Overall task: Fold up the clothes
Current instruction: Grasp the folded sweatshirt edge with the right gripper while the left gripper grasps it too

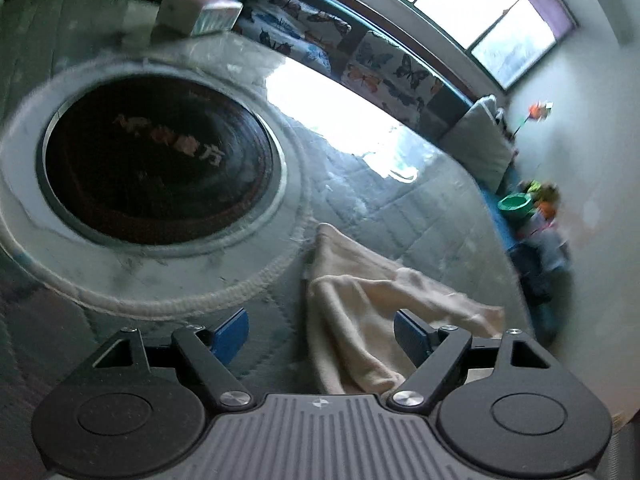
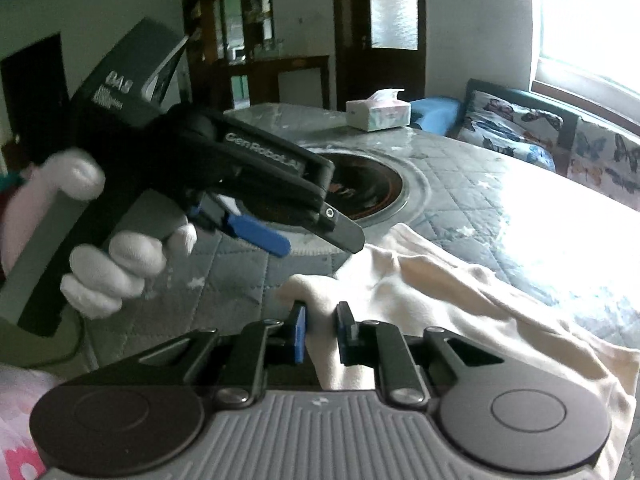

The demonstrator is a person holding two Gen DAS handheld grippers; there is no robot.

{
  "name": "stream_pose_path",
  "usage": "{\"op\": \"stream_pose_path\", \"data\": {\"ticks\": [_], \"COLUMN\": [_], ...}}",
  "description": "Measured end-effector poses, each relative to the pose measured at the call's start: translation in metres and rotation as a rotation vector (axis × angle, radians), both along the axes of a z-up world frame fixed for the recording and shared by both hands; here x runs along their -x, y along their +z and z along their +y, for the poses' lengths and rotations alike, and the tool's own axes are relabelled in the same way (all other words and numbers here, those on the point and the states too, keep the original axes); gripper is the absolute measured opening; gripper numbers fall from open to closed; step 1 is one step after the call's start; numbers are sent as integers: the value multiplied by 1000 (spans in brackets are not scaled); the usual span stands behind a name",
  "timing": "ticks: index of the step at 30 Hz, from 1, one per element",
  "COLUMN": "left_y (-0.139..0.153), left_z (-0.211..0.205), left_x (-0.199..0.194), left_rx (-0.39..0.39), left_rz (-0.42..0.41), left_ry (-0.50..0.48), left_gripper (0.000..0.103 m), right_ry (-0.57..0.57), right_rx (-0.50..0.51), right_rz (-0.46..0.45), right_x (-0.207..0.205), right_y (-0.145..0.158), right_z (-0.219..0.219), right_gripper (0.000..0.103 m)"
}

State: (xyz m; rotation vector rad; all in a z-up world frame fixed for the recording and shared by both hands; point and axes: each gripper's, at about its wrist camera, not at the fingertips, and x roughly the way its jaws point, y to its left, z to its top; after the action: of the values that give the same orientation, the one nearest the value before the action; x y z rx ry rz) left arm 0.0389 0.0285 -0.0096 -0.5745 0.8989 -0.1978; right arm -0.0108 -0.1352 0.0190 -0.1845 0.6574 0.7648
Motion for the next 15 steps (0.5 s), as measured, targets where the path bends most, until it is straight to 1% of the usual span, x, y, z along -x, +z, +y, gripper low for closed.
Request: {"op": "stream_pose_path", "data": {"ticks": [2, 5, 10, 13, 15], "left_y": [-4, -10, -13, -17, -20], "left_z": [1, -2, -10, -13, -15], "left_x": [-2, -4, -7, -9, -10], "left_rx": [44, 91, 134, 177, 194], "left_rz": [20, 52, 63, 76, 78], "left_ry": [4, 5, -4, -23, -25], "left_gripper": [82, 82, 81, 70, 57], "right_ry": [-13, -29, -33, -29, -26], "right_rx": [-28, -61, -84, -102, -116], "right_rz": [10, 22, 26, 27, 25], "right_x": [-1, -1, 3, 5, 8], "right_y": [3, 7, 10, 13, 15], "right_z": [-5, -12, -16, -14, -14], "right_gripper": [13, 13, 12, 12, 11]}}
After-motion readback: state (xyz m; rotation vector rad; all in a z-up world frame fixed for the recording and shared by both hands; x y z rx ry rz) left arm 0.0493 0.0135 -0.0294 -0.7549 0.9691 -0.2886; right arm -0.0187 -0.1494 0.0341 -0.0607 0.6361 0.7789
